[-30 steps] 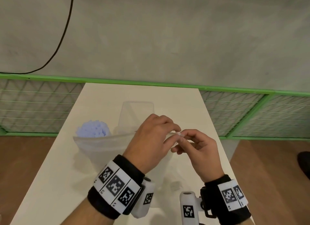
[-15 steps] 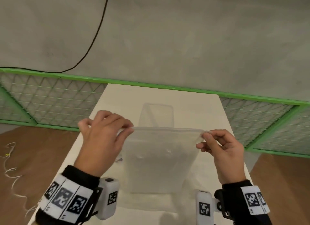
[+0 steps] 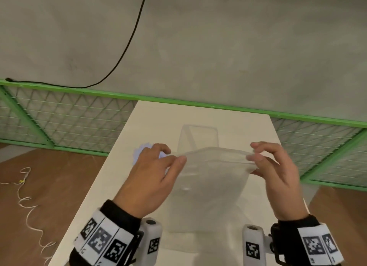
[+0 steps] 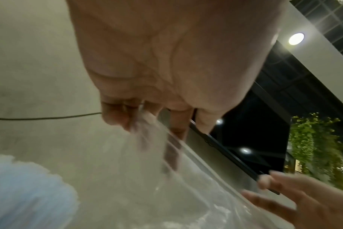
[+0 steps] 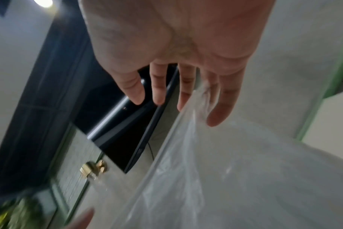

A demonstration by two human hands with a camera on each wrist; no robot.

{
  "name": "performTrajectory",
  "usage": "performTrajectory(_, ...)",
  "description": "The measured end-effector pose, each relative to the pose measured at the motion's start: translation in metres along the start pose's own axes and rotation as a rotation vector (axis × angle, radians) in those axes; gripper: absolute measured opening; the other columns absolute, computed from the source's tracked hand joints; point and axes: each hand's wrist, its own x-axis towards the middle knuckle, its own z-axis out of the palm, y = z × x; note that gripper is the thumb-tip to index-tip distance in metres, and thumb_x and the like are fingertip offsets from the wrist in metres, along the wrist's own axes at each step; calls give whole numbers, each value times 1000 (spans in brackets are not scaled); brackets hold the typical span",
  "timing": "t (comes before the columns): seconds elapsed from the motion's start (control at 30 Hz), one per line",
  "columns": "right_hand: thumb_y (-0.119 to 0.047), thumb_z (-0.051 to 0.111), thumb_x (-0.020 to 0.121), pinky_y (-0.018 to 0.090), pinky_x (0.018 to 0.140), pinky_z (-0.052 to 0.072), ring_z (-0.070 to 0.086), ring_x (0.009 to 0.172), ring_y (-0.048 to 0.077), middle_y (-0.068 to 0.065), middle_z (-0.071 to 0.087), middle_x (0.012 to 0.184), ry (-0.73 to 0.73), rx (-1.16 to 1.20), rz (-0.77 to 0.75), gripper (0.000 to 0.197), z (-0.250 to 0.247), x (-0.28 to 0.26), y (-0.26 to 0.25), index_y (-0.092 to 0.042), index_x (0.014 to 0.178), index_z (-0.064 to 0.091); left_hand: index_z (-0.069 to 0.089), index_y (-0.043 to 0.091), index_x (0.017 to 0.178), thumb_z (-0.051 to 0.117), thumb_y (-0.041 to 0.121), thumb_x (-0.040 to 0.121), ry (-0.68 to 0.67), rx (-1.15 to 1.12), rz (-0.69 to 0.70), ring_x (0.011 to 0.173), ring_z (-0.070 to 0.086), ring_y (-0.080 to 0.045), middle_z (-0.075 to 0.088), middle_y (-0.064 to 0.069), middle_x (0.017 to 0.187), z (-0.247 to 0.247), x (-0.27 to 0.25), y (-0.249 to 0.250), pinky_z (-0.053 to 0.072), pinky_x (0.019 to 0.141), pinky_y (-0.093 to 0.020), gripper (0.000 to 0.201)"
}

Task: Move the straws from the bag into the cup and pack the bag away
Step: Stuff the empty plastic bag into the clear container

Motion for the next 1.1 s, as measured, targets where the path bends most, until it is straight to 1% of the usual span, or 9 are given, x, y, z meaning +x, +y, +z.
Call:
performTrajectory(0.13,-39,63,90,15,64,42,63,80,8,-13,57,105,-119,-512,-101,25,12,1,-4,-29,71,75,55,13,56,31,45,100,10,130,-91,87,52,-16,58,2,81,6,15,5,42,83,-33,59)
performTrajectory(0.27,-34,75,81,13,63,36,53,66,0,-10,53,95,-187,-778,-87,19,15,2,5,-26,64,76,67,26,94,54,37,90,-137,214,-85,103,45,-13,48,9,109,4,15,6,35,83,-22,18)
performTrajectory(0.33,-26,78,77,18,68,38,53,75,1,-9,50,102,-244,-812,-43,6,16,0,3,-28,82,78,54,34,128,56,32,87,-255,178,-92,118,42,-13,40,10,132,6,14,3,37,93,-24,41)
performTrajectory(0.47,-19,65,81,24,100,31,35,126,24,-3,31,147,-553,-981,111,64,19,-10,-1,-39,139,49,25,33,149,56,14,84,-425,-76,-145,112,53,-12,49,6,134,11,11,2,45,95,-25,74)
performTrajectory(0.57,-14,57,83,25,107,35,40,133,18,-4,28,156,-708,-823,248,80,18,-12,0,-49,148,26,29,37,143,53,15,74,-437,-244,-187,100,63,-24,62,-4,121,14,8,-1,54,87,-38,77)
performTrajectory(0.67,-11,53,83,23,81,53,65,93,18,-7,61,128,-741,-645,308,82,15,-11,5,-57,145,25,43,39,130,52,3,82,-401,-413,-196,99,62,-25,60,9,115,21,6,-5,51,78,-30,60)
performTrajectory(0.93,-49,49,96,18,94,38,57,104,-2,-23,60,100,-668,-418,501,37,23,-7,23,-53,134,49,59,30,86,51,8,90,-312,-470,-195,82,65,-31,54,2,76,39,5,-16,40,65,-27,24)
performTrajectory(1.03,-43,44,101,14,84,38,58,83,-8,-34,56,75,-642,-382,555,31,25,-7,31,-41,125,62,63,29,79,45,2,90,-322,-468,-262,72,57,-27,53,-3,82,43,5,-23,38,68,-29,34)
performTrajectory(1.1,-33,42,103,13,82,39,56,73,-14,-35,60,89,-629,-361,581,31,27,-6,38,-33,118,69,67,30,83,43,0,91,-328,-452,-304,70,53,-22,63,-6,95,47,6,-26,41,70,-28,39)
